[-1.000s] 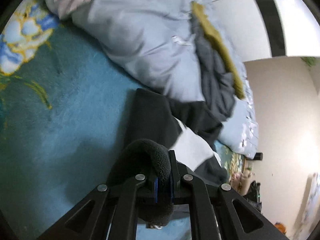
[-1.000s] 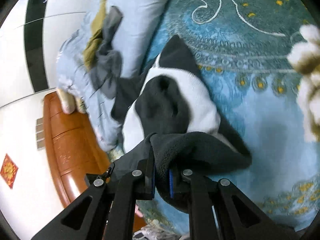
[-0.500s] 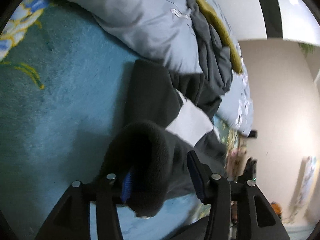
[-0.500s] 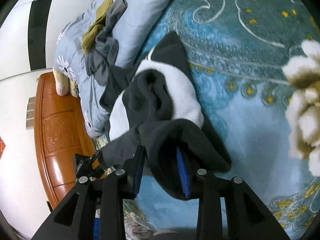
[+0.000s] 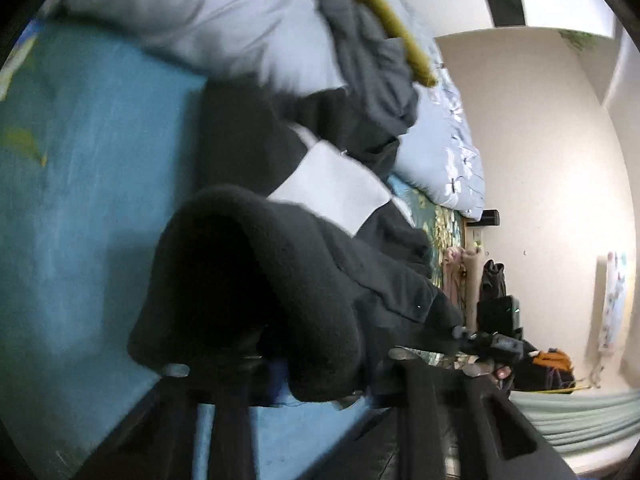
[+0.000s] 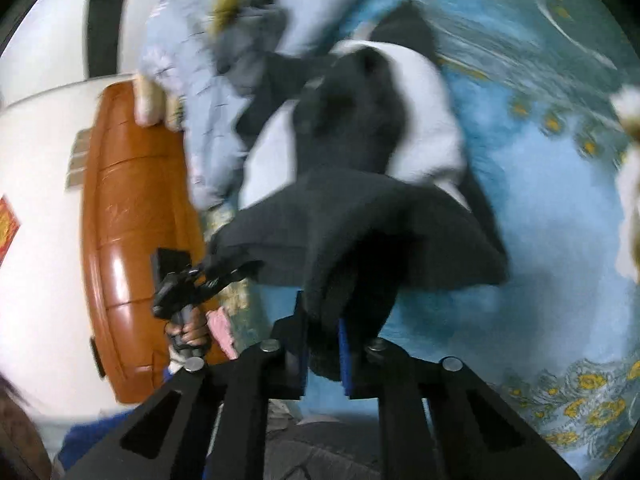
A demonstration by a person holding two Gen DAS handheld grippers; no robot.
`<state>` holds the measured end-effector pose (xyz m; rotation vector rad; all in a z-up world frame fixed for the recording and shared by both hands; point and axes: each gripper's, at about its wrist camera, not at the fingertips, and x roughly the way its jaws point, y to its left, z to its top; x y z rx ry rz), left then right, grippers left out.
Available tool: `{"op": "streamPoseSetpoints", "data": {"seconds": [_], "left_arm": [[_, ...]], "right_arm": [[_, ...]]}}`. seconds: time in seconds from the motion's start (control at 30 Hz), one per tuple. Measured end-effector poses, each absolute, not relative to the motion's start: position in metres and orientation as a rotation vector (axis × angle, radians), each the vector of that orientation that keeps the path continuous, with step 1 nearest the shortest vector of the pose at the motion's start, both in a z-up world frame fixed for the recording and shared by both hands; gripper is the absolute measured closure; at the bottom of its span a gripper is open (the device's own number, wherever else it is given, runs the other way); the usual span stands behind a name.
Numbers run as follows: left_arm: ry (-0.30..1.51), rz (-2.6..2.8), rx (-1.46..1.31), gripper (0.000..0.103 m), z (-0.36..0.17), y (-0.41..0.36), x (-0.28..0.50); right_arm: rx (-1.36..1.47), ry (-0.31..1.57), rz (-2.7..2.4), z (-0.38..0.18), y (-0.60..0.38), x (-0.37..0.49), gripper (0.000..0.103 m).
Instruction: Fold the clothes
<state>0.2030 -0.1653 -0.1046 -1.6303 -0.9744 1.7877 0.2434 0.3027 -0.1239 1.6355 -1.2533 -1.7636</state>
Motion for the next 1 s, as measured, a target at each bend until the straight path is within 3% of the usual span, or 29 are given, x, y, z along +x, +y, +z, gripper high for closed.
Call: {"op": "streamPoseSetpoints", "data": {"seconds": [0.23,0.43,0.5,0.57,0.6,0.63,0.67,0.7,0.83,1.0], "left_arm": [[-1.275,1.922,-1.407,0.078,-0.086,-0.193,0.153],[-1.647,1.845,-1.512,0.078,-0.150,-0.200,0.107],[-1.679,1.826,-1.544,0.077,-0.160,-0.198,0.102],[-1.689,1.794,-1.509,0.069,-0.152,-0.199,0.105],[-1.694,1.778,-1.491,0.052,-0.148,-0.200,0.106],[-1.699,1.763,-1.474,0.035,-0.145,-0.201,0.108],[-1.703,1.747,-1.457,0.030,-0.141,-0.202,0.109],[-1.694,1.742,-1.438,0.027,-0.135,-0.204,0.110],[-1.505,1.907,-1.387,0.022,-0.093,-0.211,0.114],[-0.988,2.317,-1.651,0.021,-0.091,-0.208,0.132]], "right_arm": [[1.306,-1.536,-1.877,-0.103,0.353,0.199,0.093],[1.171,-2.114,-1.749,-0.173,0.369,0.166,0.093],[1.191,-2.162,-1.748,-0.185,0.368,0.164,0.090],[1.206,-2.145,-1.783,-0.187,0.368,0.163,0.088],[1.200,-2.113,-1.812,-0.184,0.370,0.163,0.081],[1.193,-2.075,-1.842,-0.179,0.371,0.163,0.068],[1.185,-2.047,-1.879,-0.175,0.374,0.163,0.061],[1.177,-2.023,-1.918,-0.171,0.376,0.164,0.054],[1.181,-1.974,-1.975,-0.170,0.381,0.167,0.054],[1.429,-1.768,-2.137,-0.179,0.383,0.174,0.054]]}}
